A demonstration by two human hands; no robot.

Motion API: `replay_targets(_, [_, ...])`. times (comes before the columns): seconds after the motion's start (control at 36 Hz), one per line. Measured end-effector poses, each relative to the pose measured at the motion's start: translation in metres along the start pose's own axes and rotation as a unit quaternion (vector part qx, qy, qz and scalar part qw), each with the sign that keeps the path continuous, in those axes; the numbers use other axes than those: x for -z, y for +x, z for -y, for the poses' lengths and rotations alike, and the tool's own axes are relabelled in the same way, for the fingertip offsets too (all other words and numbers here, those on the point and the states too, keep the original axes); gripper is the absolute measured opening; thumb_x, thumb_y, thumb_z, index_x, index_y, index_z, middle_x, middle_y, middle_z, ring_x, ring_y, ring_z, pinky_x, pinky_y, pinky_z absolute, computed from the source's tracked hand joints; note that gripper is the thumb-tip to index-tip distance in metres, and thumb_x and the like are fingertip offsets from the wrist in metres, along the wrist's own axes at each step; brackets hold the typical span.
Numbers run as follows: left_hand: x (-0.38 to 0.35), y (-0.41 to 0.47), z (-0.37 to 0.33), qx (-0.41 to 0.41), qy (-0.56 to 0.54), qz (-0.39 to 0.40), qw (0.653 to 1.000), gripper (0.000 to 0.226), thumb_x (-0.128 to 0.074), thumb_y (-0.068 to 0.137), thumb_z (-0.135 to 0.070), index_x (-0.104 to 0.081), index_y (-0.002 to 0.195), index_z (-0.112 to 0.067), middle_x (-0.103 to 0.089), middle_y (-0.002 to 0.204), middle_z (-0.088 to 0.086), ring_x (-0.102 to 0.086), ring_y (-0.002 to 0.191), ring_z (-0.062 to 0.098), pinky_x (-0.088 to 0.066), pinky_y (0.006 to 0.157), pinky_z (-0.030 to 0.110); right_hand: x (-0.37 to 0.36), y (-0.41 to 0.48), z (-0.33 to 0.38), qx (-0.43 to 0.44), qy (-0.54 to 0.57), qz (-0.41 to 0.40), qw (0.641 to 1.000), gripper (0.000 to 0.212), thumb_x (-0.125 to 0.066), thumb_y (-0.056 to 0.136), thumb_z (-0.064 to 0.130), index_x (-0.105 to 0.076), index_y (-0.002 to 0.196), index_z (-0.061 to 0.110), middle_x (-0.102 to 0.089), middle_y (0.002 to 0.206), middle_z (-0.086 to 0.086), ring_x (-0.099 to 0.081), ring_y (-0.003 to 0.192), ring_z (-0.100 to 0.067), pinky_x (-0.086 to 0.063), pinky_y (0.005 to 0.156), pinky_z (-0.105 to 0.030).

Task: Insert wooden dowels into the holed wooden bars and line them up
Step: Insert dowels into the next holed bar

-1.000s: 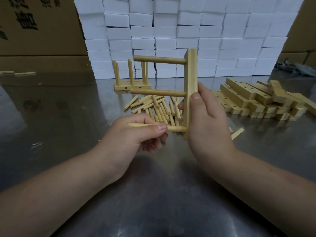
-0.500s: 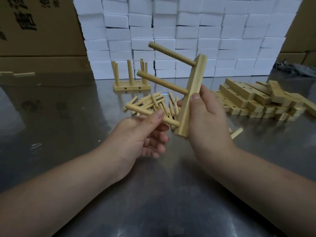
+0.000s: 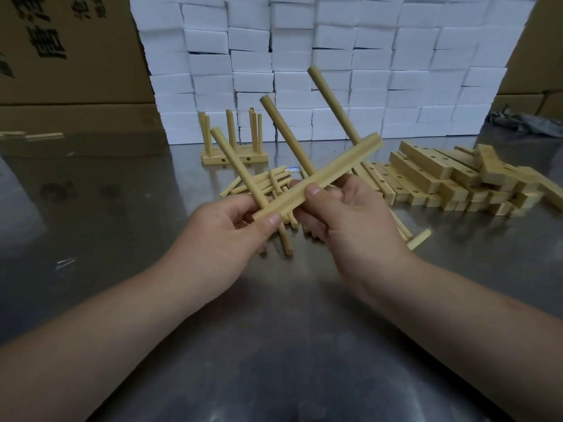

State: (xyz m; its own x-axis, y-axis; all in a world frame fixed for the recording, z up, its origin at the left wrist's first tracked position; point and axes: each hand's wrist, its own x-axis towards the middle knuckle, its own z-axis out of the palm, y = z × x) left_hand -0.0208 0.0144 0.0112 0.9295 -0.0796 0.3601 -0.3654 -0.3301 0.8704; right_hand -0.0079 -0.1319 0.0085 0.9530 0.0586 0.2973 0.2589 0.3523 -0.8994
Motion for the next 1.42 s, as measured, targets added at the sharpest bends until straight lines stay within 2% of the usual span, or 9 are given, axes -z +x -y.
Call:
replay_targets(0.19, [0.008, 0.008, 0.006, 0.024, 0.063, -0.025, 0.997, 0.014, -0.067, 0.081, -0.019, -0.066, 0.076, -0.031, -0.066, 0.06, -0.012, -0.055, 0.052, -0.005, -0.044, 0.053, 0.009, 0.007, 0.003, -0.005, -0.031, -0.166, 0.0, 0.986, 0.012, -0.055, 0.092, 0.017, -0.056, 0.101, 0.008, -0.072, 0.089, -0.004, -0.07, 0.078, -0.013, -0.056, 0.078, -0.031])
replay_targets(0.33, [0.023, 0.025, 0.007, 0.021, 0.109, -0.087, 0.99, 0.01, -0.067, 0.081, -0.032, -0.066, 0.072, -0.037, -0.063, 0.058, -0.015, -0.055, 0.05, -0.005, -0.039, 0.047, 0.013, 0.005, -0.005, -0.003, -0.029, -0.245, 0.051, 0.968, 0.012, -0.049, 0.095, 0.018, -0.058, 0.094, 0.026, -0.064, 0.061, 0.007, -0.058, 0.05, -0.006, -0.048, 0.049, -0.019])
replay_targets(0.42, [0.035, 0.047, 0.009, 0.037, 0.134, -0.096, 0.986, 0.01, -0.066, 0.082, -0.033, -0.065, 0.073, -0.036, -0.063, 0.056, -0.013, -0.053, 0.05, -0.002, -0.039, 0.045, 0.018, 0.004, -0.009, -0.004, -0.017, -0.315, 0.1, 0.944, 0.016, -0.049, 0.094, 0.023, -0.057, 0.085, 0.033, -0.064, 0.063, 0.009, -0.056, 0.051, -0.003, -0.049, 0.054, -0.026])
replay_targets(0.53, [0.058, 0.088, 0.019, 0.065, 0.182, -0.085, 0.977, 0.016, -0.064, 0.084, -0.035, -0.069, 0.098, -0.03, -0.066, 0.081, -0.001, -0.058, 0.075, 0.02, -0.041, 0.059, 0.026, 0.002, -0.01, -0.002, -0.023, -0.344, 0.122, 0.931, 0.015, -0.049, 0.094, 0.026, -0.057, 0.084, 0.035, -0.064, 0.065, 0.012, -0.054, 0.053, -0.004, -0.048, 0.055, -0.031])
replay_targets(0.75, [0.088, 0.165, 0.077, 0.138, 0.249, -0.065, 0.956, 0.036, -0.063, 0.086, -0.032, -0.063, 0.118, -0.014, -0.057, 0.097, -0.001, -0.049, 0.086, 0.017, -0.037, 0.074, 0.029, 0.003, -0.006, -0.006, -0.03, -0.376, 0.148, 0.914, 0.013, -0.05, 0.091, 0.032, -0.058, 0.083, 0.037, -0.065, 0.07, 0.008, -0.056, 0.057, -0.013, -0.053, 0.065, -0.043])
replay_targets(0.83, [0.085, 0.182, 0.094, 0.15, 0.276, -0.039, 0.949, 0.034, -0.064, 0.085, -0.031, -0.064, 0.116, -0.016, -0.059, 0.098, -0.004, -0.051, 0.082, 0.015, -0.039, 0.074, 0.028, 0.005, -0.004, -0.009, -0.028, -0.385, 0.156, 0.909, 0.012, -0.049, 0.091, 0.035, -0.058, 0.084, 0.039, -0.065, 0.075, 0.007, -0.06, 0.061, -0.016, -0.056, 0.066, -0.04])
replay_targets(0.94, [0.083, 0.199, 0.107, 0.157, 0.317, -0.007, 0.935, 0.023, -0.062, 0.087, -0.032, -0.068, 0.105, -0.02, -0.064, 0.078, -0.004, -0.055, 0.068, 0.015, -0.038, 0.053, 0.024, 0.007, -0.003, -0.012, -0.027, -0.385, 0.162, 0.908, 0.011, -0.049, 0.089, 0.037, -0.059, 0.084, 0.039, -0.064, 0.069, 0.009, -0.059, 0.058, -0.009, -0.054, 0.063, -0.032])
replay_targets(1.08, [0.084, 0.213, 0.112, 0.174, 0.353, 0.034, 0.919, 0.024, -0.057, 0.089, -0.035, -0.064, 0.099, -0.015, -0.071, 0.067, -0.001, -0.064, 0.079, 0.025, -0.049, 0.065, 0.031, 0.007, -0.003, -0.012, -0.034, -0.383, 0.166, 0.908, 0.011, -0.049, 0.085, 0.039, -0.06, 0.088, 0.037, -0.066, 0.08, 0.007, -0.058, 0.06, -0.007, -0.053, 0.065, -0.031])
replay_targets(1.42, [0.081, 0.227, 0.121, 0.172, 0.405, -0.031, 0.897, 0.019, -0.06, 0.086, -0.037, -0.064, 0.088, -0.019, -0.067, 0.079, 0.003, -0.059, 0.078, 0.019, -0.044, 0.066, 0.031, 0.005, -0.005, -0.006, -0.034, -0.401, 0.172, 0.899, 0.016, -0.047, 0.08, 0.041, -0.06, 0.086, 0.034, -0.066, 0.082, 0.007, -0.059, 0.064, -0.009, -0.048, 0.06, -0.023])
